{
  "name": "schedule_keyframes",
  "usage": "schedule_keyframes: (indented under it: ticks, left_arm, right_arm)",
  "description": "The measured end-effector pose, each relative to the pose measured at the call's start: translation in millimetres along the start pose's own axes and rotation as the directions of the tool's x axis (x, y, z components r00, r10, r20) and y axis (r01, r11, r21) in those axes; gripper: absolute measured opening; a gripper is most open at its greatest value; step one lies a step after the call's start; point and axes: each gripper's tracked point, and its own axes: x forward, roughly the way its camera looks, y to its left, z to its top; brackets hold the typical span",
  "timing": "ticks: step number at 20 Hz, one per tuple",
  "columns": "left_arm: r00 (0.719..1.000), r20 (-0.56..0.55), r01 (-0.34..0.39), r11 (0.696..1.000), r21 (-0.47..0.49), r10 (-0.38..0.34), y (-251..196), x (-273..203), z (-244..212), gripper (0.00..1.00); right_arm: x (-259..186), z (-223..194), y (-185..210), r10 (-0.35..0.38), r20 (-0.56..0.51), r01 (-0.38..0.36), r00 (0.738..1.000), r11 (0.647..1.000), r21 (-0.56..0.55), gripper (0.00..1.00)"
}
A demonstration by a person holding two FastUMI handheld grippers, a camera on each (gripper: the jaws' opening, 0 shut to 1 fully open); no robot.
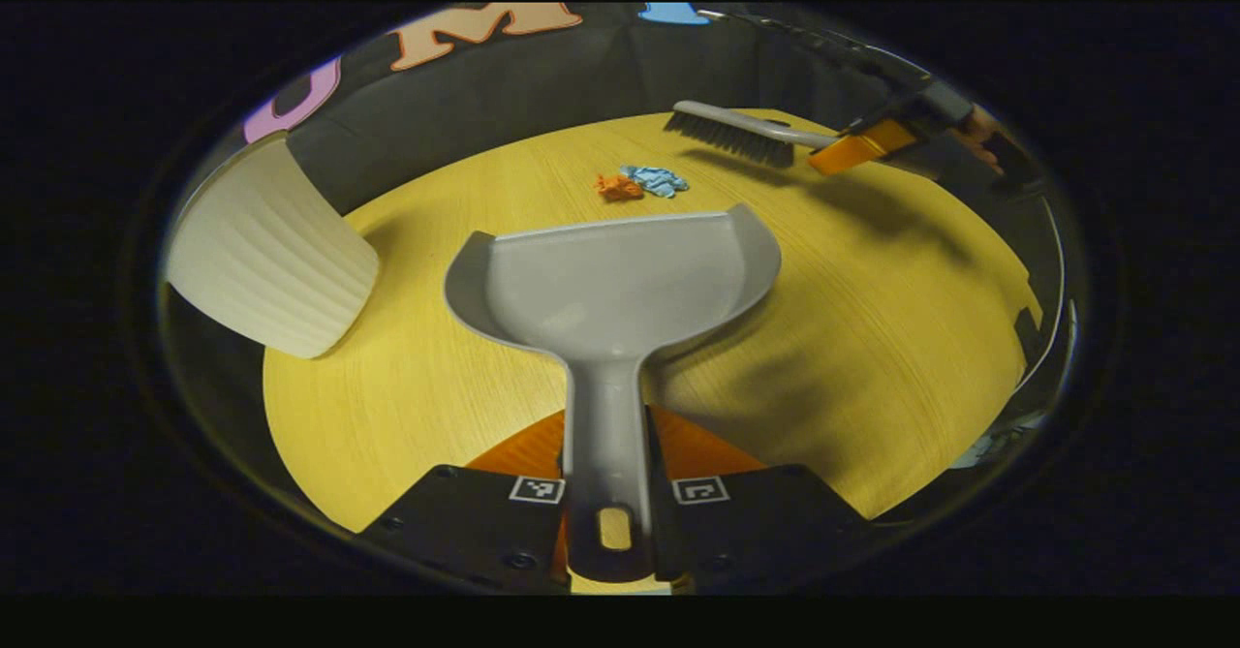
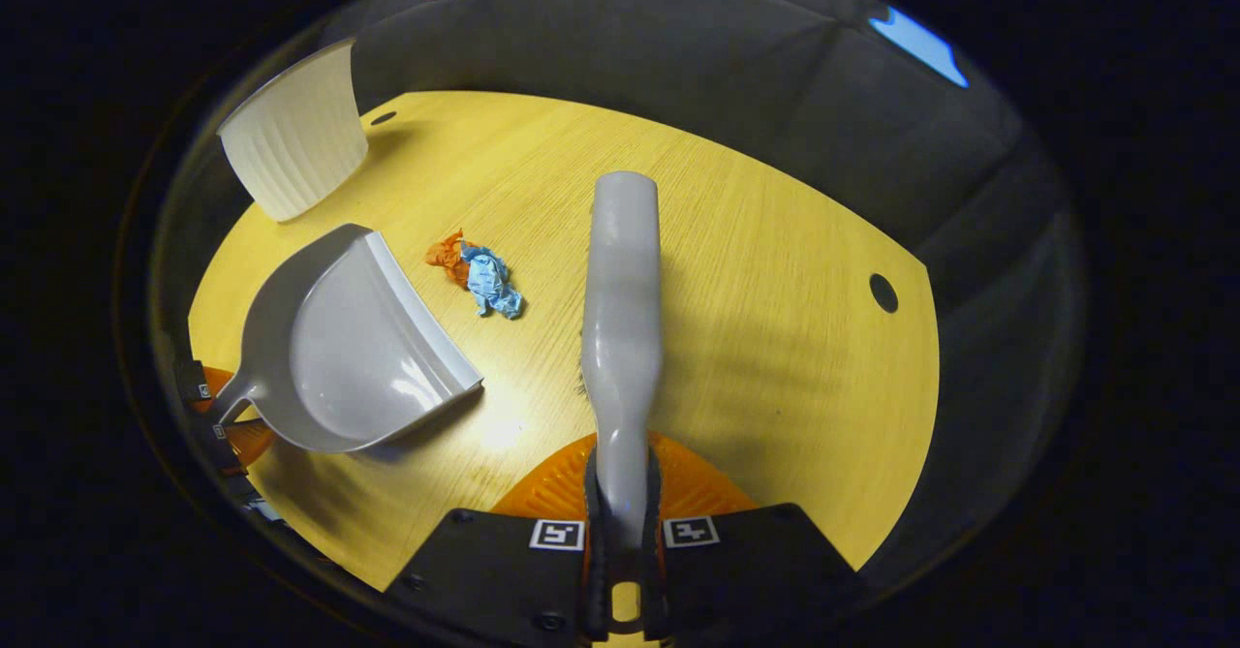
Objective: Pick up the small broom and dustpan from the desktop, sweep the trash into the dustpan with the broom, and then empty the trash into the garbage bin.
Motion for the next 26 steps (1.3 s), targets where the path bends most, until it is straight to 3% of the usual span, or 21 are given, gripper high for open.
schedule_keyframes:
  ticks: [3,6,7,9,12,13,15,17,21,25,26]
  left_arm:
    - [1.0,-0.02,0.009,1.0,0.004,-0.009,-0.8,0.5,-3.6,0.26]
    - [1.0,-0.022,0.015,1.0,0.016,-0.014,0.8,1.0,-3.9,0.26]
    - [1.0,-0.027,0.016,1.0,0.019,-0.015,0.7,2.0,-5.1,0.26]
    - [0.999,-0.022,0.025,0.999,0.024,-0.025,-1.5,0.7,-3.2,0.26]
    - [0.999,-0.018,0.029,0.999,0.033,-0.028,-2.4,-0.9,-0.5,0.26]
    - [1.0,-0.014,0.027,0.999,0.034,-0.027,-2.0,-1.1,-0.6,0.26]
    - [1.0,0.008,0.015,0.999,0.028,-0.015,-1.2,0.3,0.9,0.26]
    - [0.998,0.055,-0.021,1.0,0.01,0.021,1.0,-1.5,5.5,0.24]
    - [0.979,0.187,-0.071,0.997,-0.044,0.078,4.7,-12.1,28.0,0.25]
    - [0.944,0.289,-0.14,0.987,-0.079,0.157,14.2,-38.7,49.4,0.25]
    - [0.932,0.317,-0.152,0.984,-0.095,0.175,13.6,-36.2,48.5,0.24]
  right_arm:
    - [18.6,18.7,-0.8,-0.038,-0.038,0.034,0.999,0.993,-0.113,0.15]
    - [23.7,37.8,10.8,-0.062,-0.035,0.05,0.997,0.96,-0.277,0.15]
    - [20.7,39.4,20.7,-0.035,-0.049,0.017,0.998,0.947,-0.32,0.15]
    - [5.4,30.3,62.0,0.125,-0.096,-0.156,0.987,0.881,-0.447,0.13]
    - [-6.0,18.9,85.2,0.233,-0.129,-0.266,0.964,0.805,-0.531,0.16]
    - [-11.1,14.6,87.4,0.255,-0.14,-0.29,0.957,0.795,-0.533,0.13]
    - [-18.7,19.0,87.4,0.319,-0.086,-0.323,0.944,0.834,-0.447,0.16]
    - [-27.2,30.7,83.3,0.357,0.047,-0.327,0.933,0.894,-0.305,0.16]
    - [-41.9,44.3,38.5,0.248,0.254,-0.241,0.935,0.969,-0.058,0.16]
    - [-17.8,11.7,17.3,0.234,0.281,-0.283,0.931,0.948,0.148,0.16]
    - [-7.9,3.6,14.4,0.2,0.293,-0.259,0.935,0.948,0.182,0.16]
